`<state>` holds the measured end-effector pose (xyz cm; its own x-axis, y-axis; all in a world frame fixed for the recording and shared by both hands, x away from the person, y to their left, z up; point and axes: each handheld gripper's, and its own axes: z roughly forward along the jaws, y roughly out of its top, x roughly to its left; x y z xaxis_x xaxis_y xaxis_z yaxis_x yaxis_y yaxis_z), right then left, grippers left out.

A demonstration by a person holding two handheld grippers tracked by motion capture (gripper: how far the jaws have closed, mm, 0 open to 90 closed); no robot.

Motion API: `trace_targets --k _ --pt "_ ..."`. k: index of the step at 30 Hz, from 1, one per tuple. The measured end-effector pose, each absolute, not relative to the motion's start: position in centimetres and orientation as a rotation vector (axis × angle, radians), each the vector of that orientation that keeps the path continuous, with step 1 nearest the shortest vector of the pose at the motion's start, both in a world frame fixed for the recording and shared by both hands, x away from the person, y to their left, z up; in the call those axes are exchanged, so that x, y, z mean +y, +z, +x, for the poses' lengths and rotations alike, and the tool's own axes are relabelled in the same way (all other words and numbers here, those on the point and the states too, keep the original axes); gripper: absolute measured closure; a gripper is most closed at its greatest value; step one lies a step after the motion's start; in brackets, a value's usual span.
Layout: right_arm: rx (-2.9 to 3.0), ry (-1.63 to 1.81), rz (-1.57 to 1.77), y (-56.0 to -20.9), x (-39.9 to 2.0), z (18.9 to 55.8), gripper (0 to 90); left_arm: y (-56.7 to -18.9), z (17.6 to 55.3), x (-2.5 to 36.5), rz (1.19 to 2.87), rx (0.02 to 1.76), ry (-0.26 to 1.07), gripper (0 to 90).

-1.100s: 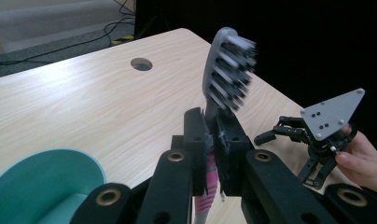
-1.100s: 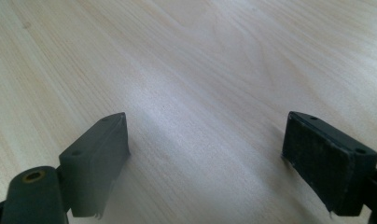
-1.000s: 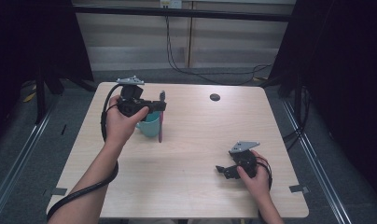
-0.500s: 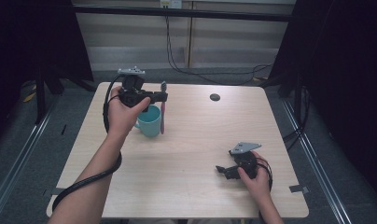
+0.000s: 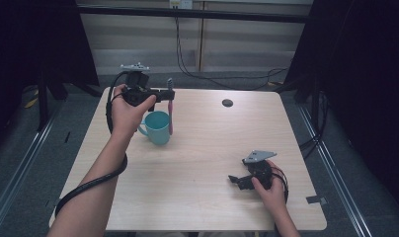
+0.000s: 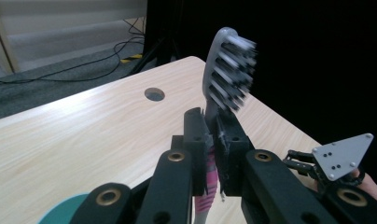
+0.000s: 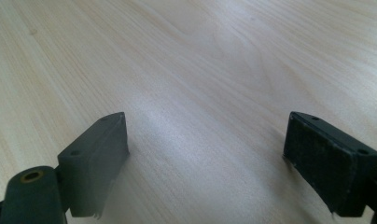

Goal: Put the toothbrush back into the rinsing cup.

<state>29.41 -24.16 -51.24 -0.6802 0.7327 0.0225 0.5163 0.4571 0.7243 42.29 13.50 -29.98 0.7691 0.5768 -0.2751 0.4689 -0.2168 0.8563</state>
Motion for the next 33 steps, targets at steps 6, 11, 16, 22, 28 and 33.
trace_targets --k 6,11,16,22,28,33 --pt "2.418 1.051 1.068 -51.2 -24.2 29.4 13.2 -29.5 42.7 13.9 1.845 0.801 0.146 84.5" --pt "2.418 1.051 1.068 -51.2 -24.2 29.4 13.2 -29.5 43.1 14.0 1.846 0.805 0.161 84.5" --pt "2.418 1.051 1.071 -51.2 -24.2 29.4 13.2 -29.5 43.5 14.1 1.846 0.805 0.194 84.5" --pt "2.417 1.051 1.070 -51.2 -24.2 29.4 13.2 -30.2 44.1 14.8 1.836 0.841 0.225 84.4" --pt "2.417 1.052 1.068 -51.2 -24.2 29.4 13.2 -31.1 44.5 15.6 1.833 0.870 0.261 84.5" --pt "2.417 1.052 1.068 -51.2 -24.2 29.4 13.2 -32.2 45.0 16.1 1.840 0.897 0.298 84.4"
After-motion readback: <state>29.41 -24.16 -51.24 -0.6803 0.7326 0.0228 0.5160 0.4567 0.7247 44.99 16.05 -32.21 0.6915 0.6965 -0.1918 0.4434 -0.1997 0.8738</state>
